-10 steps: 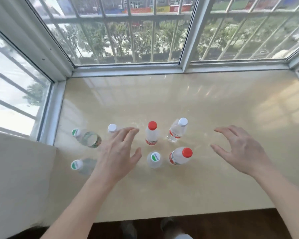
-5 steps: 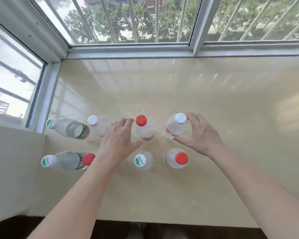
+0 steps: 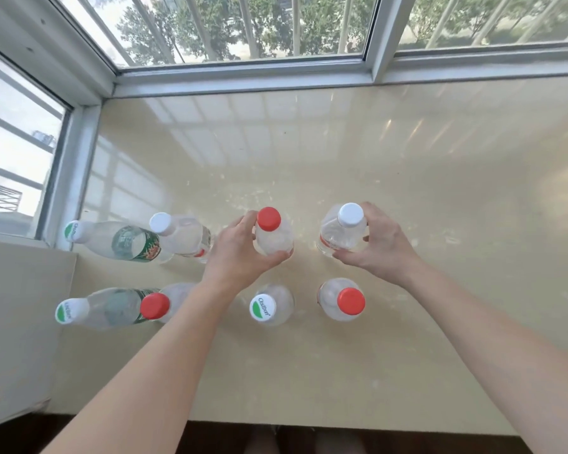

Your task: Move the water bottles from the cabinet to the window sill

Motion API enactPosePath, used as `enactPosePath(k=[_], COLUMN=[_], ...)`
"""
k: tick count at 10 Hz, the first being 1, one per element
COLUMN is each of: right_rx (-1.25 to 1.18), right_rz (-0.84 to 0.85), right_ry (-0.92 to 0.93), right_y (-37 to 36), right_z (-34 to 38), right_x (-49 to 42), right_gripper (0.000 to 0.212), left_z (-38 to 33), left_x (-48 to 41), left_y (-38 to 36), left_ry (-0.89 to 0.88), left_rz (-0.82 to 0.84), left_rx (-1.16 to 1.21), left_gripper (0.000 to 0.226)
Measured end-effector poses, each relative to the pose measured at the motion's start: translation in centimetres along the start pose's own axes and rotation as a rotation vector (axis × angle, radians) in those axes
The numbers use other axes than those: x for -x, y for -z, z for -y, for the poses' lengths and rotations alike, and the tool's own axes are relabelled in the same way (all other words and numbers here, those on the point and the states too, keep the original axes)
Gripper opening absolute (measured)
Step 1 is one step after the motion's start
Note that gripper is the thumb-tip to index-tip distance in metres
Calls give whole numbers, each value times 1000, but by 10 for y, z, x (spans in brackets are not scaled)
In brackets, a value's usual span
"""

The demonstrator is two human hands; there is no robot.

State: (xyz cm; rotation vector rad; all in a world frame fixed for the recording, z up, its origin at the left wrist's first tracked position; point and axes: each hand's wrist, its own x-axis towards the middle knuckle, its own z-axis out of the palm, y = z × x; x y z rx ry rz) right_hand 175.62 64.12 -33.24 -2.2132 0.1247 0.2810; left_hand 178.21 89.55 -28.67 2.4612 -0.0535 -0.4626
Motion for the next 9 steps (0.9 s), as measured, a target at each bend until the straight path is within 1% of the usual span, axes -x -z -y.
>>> enactPosePath(k=[1, 2, 3, 5, 6, 7, 8, 9], right_rx=[-55, -107, -86, -70, -13, -25, -25, 74], right_rz=[-28, 24, 139, 168, 190, 229, 259, 289], right_ry=[-64, -42, -19, -34, -33, -42, -47, -90], right_y=[-8, -6, -2, -6, -7, -4, -1, 4], right_z=[-2, -2, 1, -1, -1, 2, 0, -3], right_x=[-2, -4, -7, -11, -13, -14, -14, -2], right_gripper=[66, 58, 56, 60, 55, 54, 61, 67], left_z=[3, 7, 9, 6, 8, 12, 12, 10], left_x=[-2, -4, -7, -6, -5, -7, -7, 0], left_y=[-1, -1, 0, 4, 3, 2, 3, 7], left_ry=[-1, 1, -9, -54, -78, -83, -68, -79], left_rz=[8, 36, 88, 102, 99, 107, 114, 119], left_rx=[21, 29, 12, -9, -25, -24, -3, -23], left_gripper=[55, 53, 58, 57, 55, 55, 64, 71])
